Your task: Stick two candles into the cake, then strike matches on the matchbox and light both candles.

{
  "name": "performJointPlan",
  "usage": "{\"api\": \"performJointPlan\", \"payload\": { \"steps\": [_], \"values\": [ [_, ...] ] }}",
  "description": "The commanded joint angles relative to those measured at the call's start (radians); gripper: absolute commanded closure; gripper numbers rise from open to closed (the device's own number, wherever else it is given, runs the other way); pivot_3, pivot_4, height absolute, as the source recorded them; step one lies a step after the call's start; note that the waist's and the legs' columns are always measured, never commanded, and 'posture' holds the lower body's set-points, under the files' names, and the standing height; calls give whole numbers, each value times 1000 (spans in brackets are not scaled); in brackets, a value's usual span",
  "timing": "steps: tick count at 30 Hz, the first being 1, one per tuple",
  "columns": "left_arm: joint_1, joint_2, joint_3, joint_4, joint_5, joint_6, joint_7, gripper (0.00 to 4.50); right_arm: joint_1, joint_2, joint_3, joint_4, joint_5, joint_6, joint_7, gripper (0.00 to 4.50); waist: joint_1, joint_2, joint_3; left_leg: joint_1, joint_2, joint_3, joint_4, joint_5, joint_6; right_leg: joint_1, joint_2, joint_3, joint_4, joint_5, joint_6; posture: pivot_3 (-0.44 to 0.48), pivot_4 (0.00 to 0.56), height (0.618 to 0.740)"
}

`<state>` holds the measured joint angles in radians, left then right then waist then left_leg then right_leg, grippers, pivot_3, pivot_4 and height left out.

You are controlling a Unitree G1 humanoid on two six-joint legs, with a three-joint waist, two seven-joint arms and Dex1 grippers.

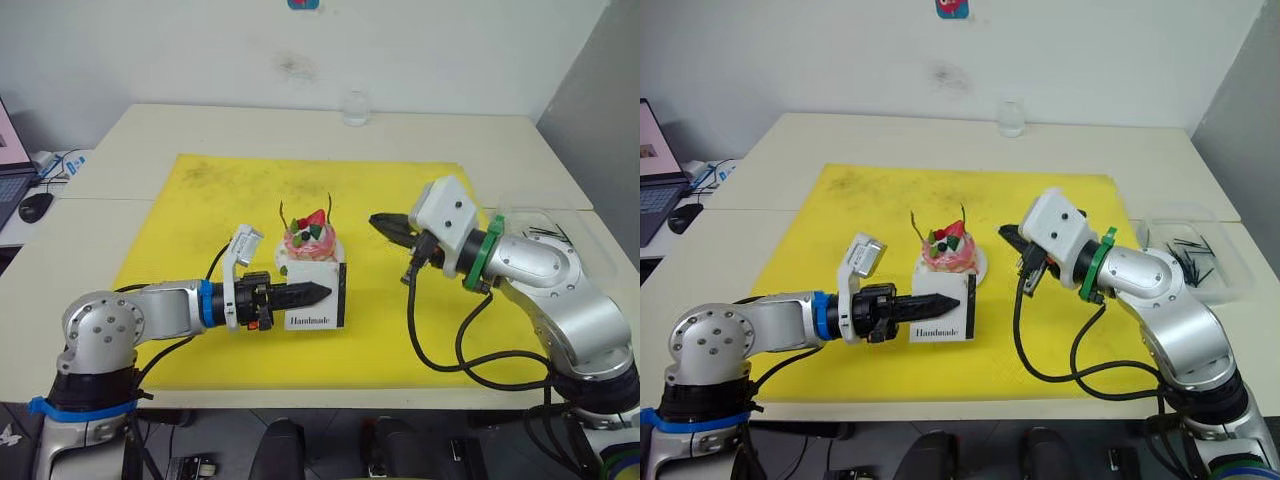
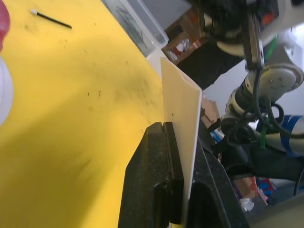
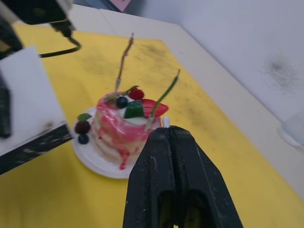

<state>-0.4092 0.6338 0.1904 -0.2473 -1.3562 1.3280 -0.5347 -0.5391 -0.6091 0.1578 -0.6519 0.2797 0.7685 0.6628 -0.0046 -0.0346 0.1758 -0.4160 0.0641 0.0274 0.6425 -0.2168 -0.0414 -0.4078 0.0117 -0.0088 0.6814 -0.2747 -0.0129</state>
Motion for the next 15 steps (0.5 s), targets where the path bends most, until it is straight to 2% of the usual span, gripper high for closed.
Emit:
{"api": "performJointPlan", "payload": {
  "steps": [1,5,15],
  "values": [
    [-41,2,-10,18,-1,-10,-21,4500,-4,-31,-33,-71,59,8,47,4487,0,0,0,0,0,0,0,0,0,0,0,0,0,0,0,0,150,740],
    [-70,-1,-24,31,8,-13,-30,4500,18,-75,-6,-109,88,21,85,4487,0,0,0,0,0,0,0,0,0,0,0,0,0,0,0,0,150,740],
    [-86,2,-39,17,23,-19,-42,4500,32,-86,90,-120,76,29,80,4487,-1,0,0,0,0,0,0,0,0,0,0,0,0,0,0,0,150,740]
  ]
}}
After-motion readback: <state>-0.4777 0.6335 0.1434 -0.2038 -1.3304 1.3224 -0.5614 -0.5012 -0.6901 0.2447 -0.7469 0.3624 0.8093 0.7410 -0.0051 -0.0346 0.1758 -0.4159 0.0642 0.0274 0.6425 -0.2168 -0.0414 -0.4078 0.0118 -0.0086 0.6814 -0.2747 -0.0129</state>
